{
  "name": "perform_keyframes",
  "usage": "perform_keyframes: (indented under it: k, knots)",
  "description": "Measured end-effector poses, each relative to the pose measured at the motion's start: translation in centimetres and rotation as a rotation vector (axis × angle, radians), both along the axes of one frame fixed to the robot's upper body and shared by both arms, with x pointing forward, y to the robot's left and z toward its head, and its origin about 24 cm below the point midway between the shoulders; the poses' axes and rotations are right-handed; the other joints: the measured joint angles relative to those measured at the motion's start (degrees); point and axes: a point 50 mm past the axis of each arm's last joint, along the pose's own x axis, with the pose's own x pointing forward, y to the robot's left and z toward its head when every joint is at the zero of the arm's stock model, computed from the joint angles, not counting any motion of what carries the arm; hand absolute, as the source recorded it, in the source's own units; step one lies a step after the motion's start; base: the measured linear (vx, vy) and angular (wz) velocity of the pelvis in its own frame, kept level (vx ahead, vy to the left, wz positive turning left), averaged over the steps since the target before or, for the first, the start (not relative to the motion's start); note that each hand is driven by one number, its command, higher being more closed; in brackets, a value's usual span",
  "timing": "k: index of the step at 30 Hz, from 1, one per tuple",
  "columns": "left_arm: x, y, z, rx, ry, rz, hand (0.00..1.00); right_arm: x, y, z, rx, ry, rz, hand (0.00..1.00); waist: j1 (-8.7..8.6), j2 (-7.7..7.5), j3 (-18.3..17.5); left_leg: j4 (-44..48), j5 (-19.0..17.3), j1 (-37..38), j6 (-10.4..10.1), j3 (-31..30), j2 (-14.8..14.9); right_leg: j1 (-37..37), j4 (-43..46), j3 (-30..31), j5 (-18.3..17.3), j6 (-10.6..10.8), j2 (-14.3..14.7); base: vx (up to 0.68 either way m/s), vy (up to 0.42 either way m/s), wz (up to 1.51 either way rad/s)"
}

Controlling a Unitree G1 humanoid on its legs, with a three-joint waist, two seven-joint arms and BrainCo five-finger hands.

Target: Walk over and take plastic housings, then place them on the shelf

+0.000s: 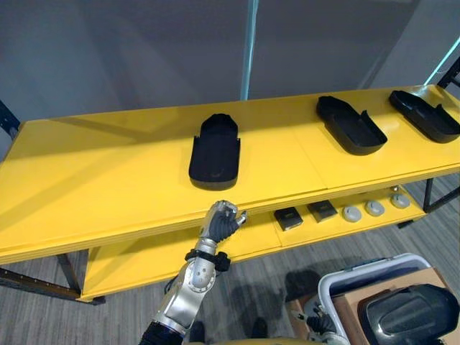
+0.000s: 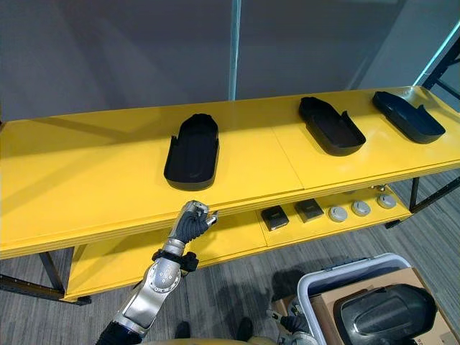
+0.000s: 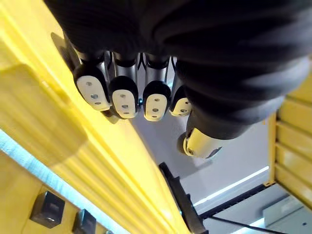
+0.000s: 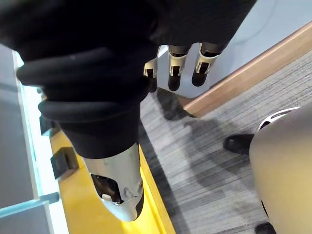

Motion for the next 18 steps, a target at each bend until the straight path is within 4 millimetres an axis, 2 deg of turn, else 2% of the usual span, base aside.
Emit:
perform_keyframes:
  k: [9,18]
  knots:
    - [1.6,0.8,-0.1,0.030,-0.002,0.080,1.00,0.8,-0.2,0.2,-0.003,-0.022,-0.013,0.00,-0.23,-0.01,0.0,0.0,0.0,-0.1,0.0,1.2,-0.1,0.2,-1.4,0.7,1.2,0.0,0.0,-0.01,0.011,-0.04]
    - [2.9,2.4,0.4,0.030,-0.018,0.185,1.00,0.7,-0.5,0.2,-0.007,-0.017,-0.027,0.00,-0.94,-0.57,0.5,-0.3,0.0,0.1,0.0,1.5,-0.2,0.0,-1.4,1.5,1.1,0.3,0.0,-0.01,0.017,-0.04]
